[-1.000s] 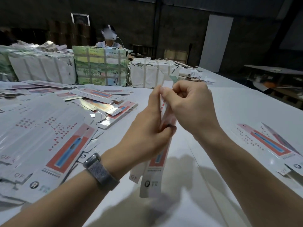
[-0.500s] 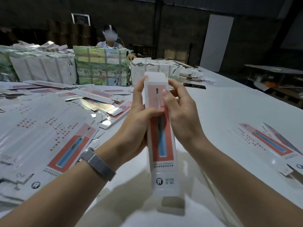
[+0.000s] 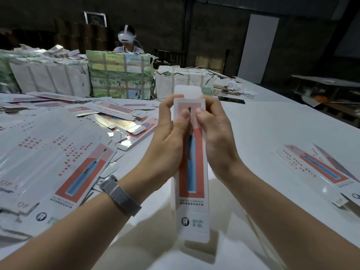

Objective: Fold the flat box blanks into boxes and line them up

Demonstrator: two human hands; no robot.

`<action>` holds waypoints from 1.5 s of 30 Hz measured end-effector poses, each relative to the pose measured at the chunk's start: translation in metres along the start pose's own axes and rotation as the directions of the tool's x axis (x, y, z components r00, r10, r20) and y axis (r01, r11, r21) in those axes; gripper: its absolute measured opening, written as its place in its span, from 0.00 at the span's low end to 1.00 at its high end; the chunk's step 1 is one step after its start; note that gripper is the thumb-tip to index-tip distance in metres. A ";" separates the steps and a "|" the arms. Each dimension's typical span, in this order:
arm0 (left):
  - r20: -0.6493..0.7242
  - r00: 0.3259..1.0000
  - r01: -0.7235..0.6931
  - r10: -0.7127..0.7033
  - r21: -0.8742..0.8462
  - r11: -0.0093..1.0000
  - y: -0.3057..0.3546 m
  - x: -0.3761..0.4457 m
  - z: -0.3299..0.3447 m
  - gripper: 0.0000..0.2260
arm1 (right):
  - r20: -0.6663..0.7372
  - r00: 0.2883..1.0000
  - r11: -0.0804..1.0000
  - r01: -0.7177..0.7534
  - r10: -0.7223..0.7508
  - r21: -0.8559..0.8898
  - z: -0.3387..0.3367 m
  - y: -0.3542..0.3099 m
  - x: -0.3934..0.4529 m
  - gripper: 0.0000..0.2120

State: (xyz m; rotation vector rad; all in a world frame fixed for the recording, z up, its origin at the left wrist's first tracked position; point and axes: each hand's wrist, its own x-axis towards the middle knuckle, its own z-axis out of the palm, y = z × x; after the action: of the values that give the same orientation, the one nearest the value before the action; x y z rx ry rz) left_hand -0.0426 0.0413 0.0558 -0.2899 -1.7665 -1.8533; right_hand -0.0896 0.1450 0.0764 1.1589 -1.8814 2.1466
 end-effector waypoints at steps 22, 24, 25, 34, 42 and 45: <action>0.084 0.976 0.203 -0.199 -0.045 0.978 -0.004 -0.003 0.000 0.16 | -0.034 0.986 0.976 -0.159 0.166 0.148 -0.014 -0.001 0.003 0.15; 0.076 0.982 0.173 -0.171 -0.017 0.985 -0.004 -0.003 0.000 0.15 | -0.035 0.985 0.976 -0.162 0.169 0.142 -0.014 -0.001 0.003 0.12; 0.072 0.985 0.158 -0.158 0.004 0.987 -0.005 -0.004 0.000 0.16 | -0.033 0.985 0.977 -0.162 0.168 0.142 -0.014 -0.002 0.003 0.09; 0.102 0.995 0.010 -0.020 0.098 0.995 -0.001 -0.003 -0.002 0.18 | 0.094 0.981 0.958 -0.186 0.170 0.218 -0.019 -0.012 0.012 0.10; 0.127 0.991 -0.063 0.049 0.109 0.992 0.002 -0.003 -0.002 0.19 | 0.052 0.982 0.965 -0.189 0.182 0.184 -0.018 -0.022 0.012 0.11; 0.157 0.985 -0.092 0.070 0.139 0.986 0.003 -0.004 -0.002 0.20 | 0.034 0.987 0.970 -0.161 0.157 0.180 -0.020 -0.024 0.013 0.11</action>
State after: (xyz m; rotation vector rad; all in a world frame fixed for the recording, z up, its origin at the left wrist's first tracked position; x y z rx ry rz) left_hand -0.0373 0.0403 0.0557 -0.4506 -1.9511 -1.6735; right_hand -0.0962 0.1631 0.1038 1.0950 -1.8783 2.4469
